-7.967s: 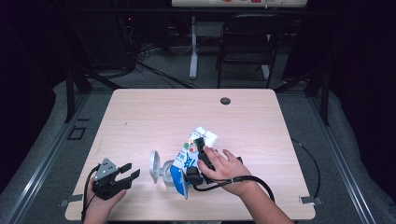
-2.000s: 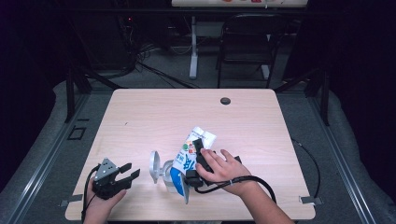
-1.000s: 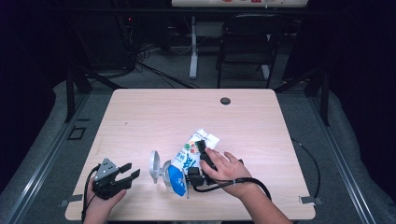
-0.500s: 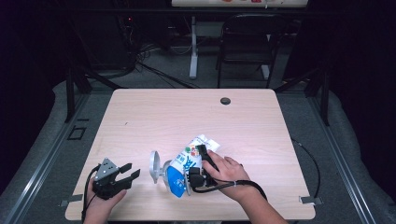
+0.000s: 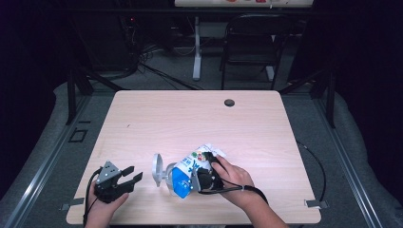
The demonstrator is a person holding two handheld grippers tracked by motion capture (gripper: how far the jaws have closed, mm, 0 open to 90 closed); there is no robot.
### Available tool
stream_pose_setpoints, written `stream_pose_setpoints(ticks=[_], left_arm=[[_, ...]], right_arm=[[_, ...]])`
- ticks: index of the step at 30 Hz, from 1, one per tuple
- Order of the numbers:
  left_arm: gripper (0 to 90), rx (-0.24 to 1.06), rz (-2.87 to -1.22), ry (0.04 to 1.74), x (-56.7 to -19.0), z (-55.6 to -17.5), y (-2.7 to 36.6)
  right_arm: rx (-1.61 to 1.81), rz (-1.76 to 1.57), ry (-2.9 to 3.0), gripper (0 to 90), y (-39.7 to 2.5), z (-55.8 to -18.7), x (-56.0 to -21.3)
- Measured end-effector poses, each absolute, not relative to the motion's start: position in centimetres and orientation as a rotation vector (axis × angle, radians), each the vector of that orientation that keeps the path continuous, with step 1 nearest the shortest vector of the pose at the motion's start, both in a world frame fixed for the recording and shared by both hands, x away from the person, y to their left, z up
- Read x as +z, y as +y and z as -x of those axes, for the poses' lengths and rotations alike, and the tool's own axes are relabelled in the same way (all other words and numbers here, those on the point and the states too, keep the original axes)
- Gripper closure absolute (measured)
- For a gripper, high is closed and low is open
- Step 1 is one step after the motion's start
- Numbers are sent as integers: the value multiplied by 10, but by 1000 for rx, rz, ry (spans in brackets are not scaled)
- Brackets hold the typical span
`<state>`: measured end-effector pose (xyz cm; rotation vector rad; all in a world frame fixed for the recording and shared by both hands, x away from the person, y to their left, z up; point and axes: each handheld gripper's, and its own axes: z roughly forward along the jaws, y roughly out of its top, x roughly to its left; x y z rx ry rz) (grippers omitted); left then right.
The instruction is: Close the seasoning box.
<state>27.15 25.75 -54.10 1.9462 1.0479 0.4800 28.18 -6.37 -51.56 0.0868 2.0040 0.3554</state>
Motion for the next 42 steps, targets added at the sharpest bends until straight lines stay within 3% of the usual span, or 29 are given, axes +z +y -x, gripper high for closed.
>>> stream_pose_setpoints(ticks=[22, 42], left_arm=[[546, 481, -1939, 1045, -542, -271, 256], [546, 483, -1942, 1044, -542, -271, 256]], right_arm=[[539, -301, 2123, 776, -67, -285, -518], [856, -714, 2229, 774, -92, -298, -513]])
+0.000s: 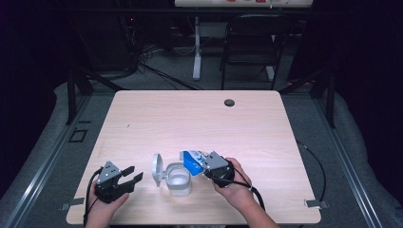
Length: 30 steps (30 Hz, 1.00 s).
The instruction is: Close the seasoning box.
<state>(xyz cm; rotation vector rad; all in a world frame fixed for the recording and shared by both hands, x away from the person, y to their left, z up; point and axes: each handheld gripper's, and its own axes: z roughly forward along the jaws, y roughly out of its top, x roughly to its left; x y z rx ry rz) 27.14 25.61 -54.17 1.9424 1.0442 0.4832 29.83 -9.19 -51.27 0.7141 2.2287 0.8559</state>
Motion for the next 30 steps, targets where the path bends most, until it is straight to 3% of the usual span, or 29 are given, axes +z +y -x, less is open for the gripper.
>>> stream_pose_setpoints(ticks=[30], left_arm=[[544, 476, -1949, 1042, -543, -272, 255]], right_arm=[[1131, -1156, 2204, 772, -130, -304, -537]])
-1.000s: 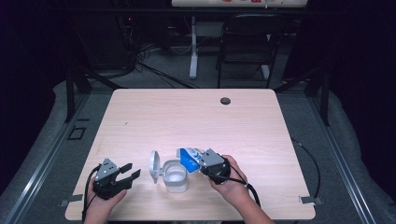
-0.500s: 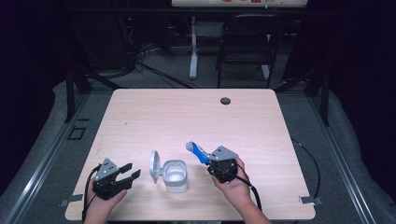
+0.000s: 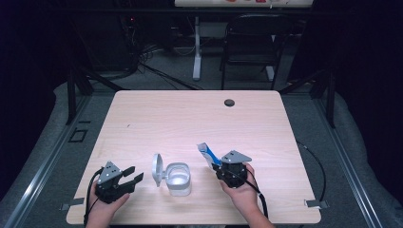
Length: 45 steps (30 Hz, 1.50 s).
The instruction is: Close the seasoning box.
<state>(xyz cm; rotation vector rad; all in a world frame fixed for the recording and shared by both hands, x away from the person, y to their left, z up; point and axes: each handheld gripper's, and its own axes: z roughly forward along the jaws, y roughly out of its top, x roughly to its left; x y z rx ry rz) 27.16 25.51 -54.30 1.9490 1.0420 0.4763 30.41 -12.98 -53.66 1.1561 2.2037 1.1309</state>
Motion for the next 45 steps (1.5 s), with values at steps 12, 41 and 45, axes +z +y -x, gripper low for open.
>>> stream_pose_setpoints(ticks=[12, 41, 45], left_arm=[[544, 476, -1949, 1044, -544, -272, 254], [544, 477, -1952, 1042, -544, -272, 254], [543, 477, -1948, 1045, -544, -272, 254]], right_arm=[[1153, -1249, 2171, 763, -140, -306, -548], [1193, -1305, 2156, 581, -146, -302, -558], [1190, -1293, 2161, 539, -146, -300, -557]])
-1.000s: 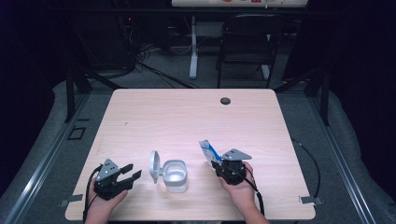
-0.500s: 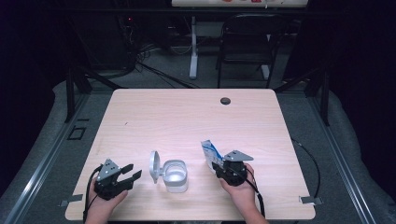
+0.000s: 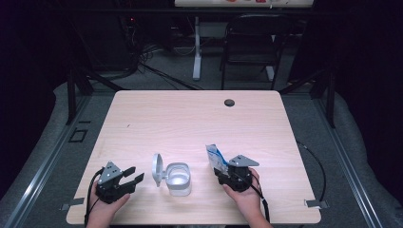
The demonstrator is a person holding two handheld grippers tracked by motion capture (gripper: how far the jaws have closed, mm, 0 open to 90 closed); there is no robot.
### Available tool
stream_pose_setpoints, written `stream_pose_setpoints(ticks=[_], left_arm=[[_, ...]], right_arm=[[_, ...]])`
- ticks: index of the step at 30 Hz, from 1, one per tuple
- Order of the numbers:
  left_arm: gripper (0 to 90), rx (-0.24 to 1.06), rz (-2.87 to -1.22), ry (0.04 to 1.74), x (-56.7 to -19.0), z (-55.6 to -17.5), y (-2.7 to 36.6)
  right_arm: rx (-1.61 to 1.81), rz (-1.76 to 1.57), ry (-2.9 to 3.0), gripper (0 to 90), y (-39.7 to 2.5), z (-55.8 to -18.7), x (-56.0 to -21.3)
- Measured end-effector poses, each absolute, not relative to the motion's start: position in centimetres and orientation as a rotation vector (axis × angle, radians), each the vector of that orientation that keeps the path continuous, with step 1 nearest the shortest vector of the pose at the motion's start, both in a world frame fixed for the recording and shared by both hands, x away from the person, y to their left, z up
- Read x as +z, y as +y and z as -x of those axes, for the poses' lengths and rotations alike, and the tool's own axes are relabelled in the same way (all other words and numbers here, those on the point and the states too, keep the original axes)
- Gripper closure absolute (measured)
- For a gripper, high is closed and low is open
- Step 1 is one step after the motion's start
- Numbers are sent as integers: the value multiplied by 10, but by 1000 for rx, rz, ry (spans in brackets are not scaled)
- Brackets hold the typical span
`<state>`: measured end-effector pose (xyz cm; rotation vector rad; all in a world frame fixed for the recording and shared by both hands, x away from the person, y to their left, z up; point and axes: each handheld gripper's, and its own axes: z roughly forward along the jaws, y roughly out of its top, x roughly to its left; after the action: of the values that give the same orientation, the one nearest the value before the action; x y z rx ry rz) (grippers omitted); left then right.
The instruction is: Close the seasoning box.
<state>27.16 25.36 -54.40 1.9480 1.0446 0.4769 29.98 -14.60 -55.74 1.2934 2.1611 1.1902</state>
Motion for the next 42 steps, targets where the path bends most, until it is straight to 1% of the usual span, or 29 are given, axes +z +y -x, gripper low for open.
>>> stream_pose_setpoints(ticks=[4, 19, 42], left_arm=[[543, 477, -1950, 1044, -544, -271, 254], [541, 477, -1950, 1043, -544, -271, 253], [540, 471, -1943, 1047, -544, -271, 252]], right_arm=[[1199, -1297, 2154, 518, -146, -299, -558], [1222, -1261, 2166, 497, -150, -290, -557], [1250, -1266, 2161, 493, -164, -275, -556]])
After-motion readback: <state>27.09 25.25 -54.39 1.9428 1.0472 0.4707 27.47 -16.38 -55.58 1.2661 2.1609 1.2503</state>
